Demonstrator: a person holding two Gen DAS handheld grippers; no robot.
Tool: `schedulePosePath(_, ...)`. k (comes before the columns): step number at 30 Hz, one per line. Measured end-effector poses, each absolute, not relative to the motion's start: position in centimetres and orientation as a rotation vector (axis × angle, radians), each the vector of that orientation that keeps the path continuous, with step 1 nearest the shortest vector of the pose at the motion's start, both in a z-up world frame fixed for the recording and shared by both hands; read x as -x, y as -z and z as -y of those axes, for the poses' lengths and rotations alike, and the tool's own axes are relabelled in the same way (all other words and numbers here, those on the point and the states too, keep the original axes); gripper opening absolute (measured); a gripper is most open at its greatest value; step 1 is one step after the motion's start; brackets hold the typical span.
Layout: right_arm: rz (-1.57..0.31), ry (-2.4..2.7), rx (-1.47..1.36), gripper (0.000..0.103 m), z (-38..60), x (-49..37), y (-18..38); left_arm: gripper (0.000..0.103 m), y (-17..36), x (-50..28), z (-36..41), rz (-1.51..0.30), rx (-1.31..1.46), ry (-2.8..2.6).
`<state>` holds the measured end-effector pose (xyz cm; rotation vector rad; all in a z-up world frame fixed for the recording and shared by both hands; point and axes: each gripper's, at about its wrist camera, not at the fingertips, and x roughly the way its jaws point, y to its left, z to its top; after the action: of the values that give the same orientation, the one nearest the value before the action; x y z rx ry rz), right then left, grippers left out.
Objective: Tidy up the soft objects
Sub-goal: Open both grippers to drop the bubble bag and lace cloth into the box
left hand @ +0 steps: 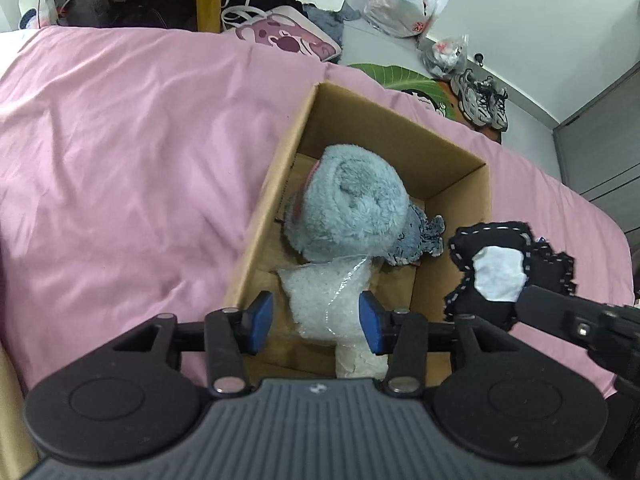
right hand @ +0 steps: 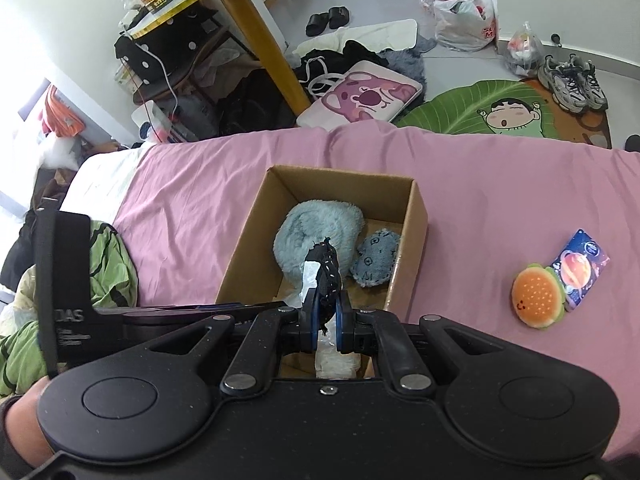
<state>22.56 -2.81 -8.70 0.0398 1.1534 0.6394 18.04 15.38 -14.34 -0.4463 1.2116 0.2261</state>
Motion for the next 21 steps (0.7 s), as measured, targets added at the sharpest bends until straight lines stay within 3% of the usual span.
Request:
schedulePosePath(7,-1.161,-0.633,-0.035,0.008,2.1,-22.7,9.6,0.046,12.9,-16.6,-15.6,-1.181,0.459,-0.228)
schedulePosePath(11,-1.164,-0.633,-0.034,0.01,1.8,-22.8,10.2,0.052,12.4,-16.1,-15.5,-1.168,0.46,-0.243)
schedulePosePath(14,-1.165,-0.621,-0.031,0.023,1.8,-22.8,10.6,0.059,11.9,-15.9,-15.5,-1.158,0.458,-0.249)
schedulePosePath(15,-1.166,-0.621,-0.03,0.031,1.9,-22.8,10.6,0.066,11.8,-15.8,-15.5,-1.16,0.457,-0.253)
schedulePosePath(18,-1.161,-0.633,-0.038,0.034,2.3,-22.4,10.3,0.078,11.3,-15.5,-15.4,-1.153,0.442,-0.273)
schedulePosePath(21,-1.161,-0.633,-0.058,0.042,3.0,-22.3,10.0,0.08,10.6,-15.4,-15.2,-1.15,0.435,-0.28)
